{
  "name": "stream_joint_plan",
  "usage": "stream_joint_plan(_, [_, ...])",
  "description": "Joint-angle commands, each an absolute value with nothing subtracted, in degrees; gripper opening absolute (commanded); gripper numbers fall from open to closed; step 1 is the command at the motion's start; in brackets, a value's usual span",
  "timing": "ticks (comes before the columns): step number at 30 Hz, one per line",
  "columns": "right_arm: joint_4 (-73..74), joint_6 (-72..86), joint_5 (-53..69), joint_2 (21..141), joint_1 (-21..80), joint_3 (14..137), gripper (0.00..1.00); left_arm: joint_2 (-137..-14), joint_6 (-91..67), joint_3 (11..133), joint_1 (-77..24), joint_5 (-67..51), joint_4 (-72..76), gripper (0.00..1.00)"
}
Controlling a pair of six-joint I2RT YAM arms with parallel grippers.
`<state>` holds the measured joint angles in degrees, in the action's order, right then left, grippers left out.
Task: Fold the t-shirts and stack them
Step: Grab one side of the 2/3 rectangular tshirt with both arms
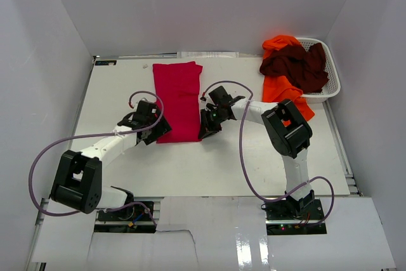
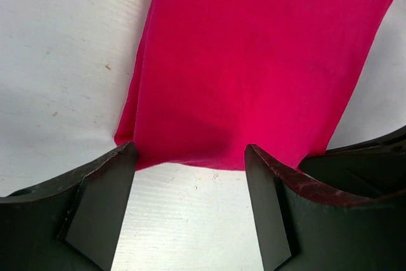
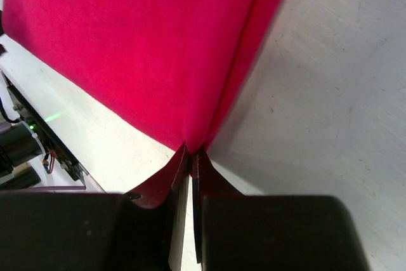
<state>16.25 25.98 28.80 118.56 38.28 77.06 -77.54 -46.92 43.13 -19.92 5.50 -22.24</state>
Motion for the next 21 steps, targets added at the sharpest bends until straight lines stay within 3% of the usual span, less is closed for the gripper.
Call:
stream_joint_plan(1, [15.91, 25.75, 27.86, 118.48, 38.67, 75.94, 0.08, -76.02, -46.14, 41.23, -19.69, 2.11, -18.73, 0.79])
stream_joint_plan(13, [15.91, 25.40, 27.77, 117.86, 38.67, 75.15, 0.08, -83.23, -45.80, 43.41, -19.16, 8.16, -18.10, 0.77])
stream_joint_plan(21, [16.00, 25.14, 27.77, 117.77, 38.67, 74.97, 0.08, -74.63, -43.24, 48.16, -19.16, 15.46, -26.80, 0.77])
